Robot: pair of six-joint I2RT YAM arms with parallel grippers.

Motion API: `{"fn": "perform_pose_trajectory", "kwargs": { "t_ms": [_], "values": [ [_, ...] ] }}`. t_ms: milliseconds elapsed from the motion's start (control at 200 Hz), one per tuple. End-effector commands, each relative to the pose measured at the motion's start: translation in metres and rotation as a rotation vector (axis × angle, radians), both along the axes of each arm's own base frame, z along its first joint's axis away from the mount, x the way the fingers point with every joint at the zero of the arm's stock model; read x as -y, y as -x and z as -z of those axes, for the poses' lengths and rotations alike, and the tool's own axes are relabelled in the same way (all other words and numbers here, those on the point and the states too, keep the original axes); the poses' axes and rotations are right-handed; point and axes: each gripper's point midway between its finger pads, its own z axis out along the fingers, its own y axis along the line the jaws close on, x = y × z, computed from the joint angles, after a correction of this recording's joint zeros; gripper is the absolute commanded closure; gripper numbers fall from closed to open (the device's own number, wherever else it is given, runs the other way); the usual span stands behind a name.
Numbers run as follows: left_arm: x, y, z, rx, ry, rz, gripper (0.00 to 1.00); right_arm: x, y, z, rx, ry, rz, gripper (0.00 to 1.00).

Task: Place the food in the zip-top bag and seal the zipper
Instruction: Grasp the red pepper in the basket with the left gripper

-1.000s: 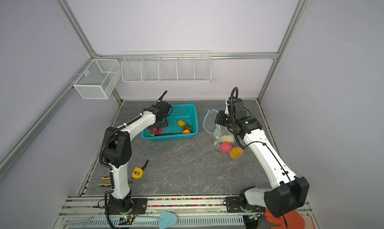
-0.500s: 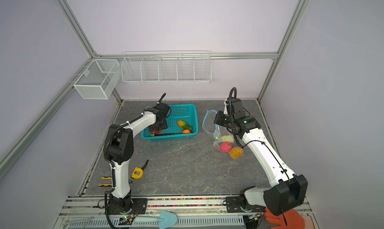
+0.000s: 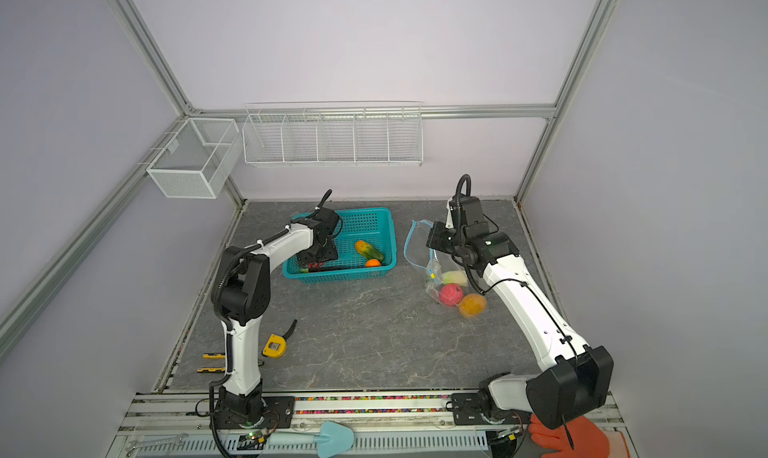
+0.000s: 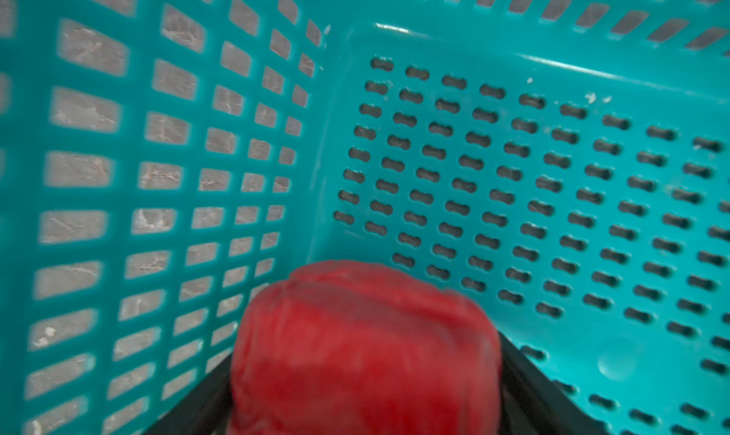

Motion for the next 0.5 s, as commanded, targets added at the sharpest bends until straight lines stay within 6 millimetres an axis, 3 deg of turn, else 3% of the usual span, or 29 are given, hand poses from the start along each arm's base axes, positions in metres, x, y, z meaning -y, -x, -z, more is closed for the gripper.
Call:
{"fn": "perform_pose_trajectory", "kwargs": {
  "t_ms": [0,495],
  "values": [
    [0.004,-0.007,-0.003,-0.003,0.018,0.006,0.16,-0.001,0.002,-0.002,0.001,0.027,-0.011,0.93],
    [0.01,-0.005,-0.019,0.012,0.059,0.018,0.42,0.002,0.004,-0.003,0.009,0.035,-0.004,0.93]
  ]
}}
